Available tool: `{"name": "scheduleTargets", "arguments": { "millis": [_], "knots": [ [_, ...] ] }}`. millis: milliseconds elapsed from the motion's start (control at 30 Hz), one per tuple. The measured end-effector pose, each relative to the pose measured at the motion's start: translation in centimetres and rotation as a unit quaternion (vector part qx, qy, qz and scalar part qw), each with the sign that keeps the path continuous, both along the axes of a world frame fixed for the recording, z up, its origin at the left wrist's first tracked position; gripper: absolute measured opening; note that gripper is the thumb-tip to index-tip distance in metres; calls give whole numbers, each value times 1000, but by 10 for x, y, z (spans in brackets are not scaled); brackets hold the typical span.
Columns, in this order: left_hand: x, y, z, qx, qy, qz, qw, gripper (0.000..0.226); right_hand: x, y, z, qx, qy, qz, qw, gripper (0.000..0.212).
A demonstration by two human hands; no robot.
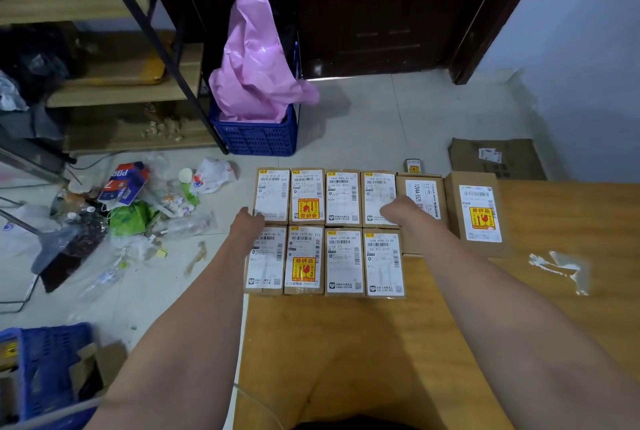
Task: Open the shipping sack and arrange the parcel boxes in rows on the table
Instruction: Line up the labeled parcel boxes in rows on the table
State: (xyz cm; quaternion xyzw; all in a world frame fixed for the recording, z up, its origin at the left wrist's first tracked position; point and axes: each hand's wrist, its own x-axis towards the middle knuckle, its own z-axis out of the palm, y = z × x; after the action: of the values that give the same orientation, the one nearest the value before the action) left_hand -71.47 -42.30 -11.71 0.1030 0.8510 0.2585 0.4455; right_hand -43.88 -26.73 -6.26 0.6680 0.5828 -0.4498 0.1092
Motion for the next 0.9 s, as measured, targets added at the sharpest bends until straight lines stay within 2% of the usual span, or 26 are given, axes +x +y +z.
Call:
{"name": "scheduleTargets", "arguments": {
  "millis": [167, 367, 567, 700, 800, 900],
  "knots": [
    [13, -17, 11, -23, -14, -1, 1000, 46, 14, -20, -1, 0, -35, 3, 999, 37],
    [17, -40, -2, -33, -37, -3, 999, 32, 23, -39, 0, -31, -52, -25, 998, 36],
    [34, -42, 1, -33, -28, -15, 999, 40, 22, -48, -3, -27, -47, -24, 998, 36],
    [39, -41, 5, -51, 13, -30, 998, 44, 29, -48, -1, -25, -25, -37, 999, 13],
    [47, -34, 16, -74, 111, -54, 990, 51, 38, -41, -2, -32, -3, -57, 998, 32],
    [59, -20, 30, -51, 152, -60, 985, 50, 43, -41, 23, -5, -15, -47, 999, 46]
  ]
}}
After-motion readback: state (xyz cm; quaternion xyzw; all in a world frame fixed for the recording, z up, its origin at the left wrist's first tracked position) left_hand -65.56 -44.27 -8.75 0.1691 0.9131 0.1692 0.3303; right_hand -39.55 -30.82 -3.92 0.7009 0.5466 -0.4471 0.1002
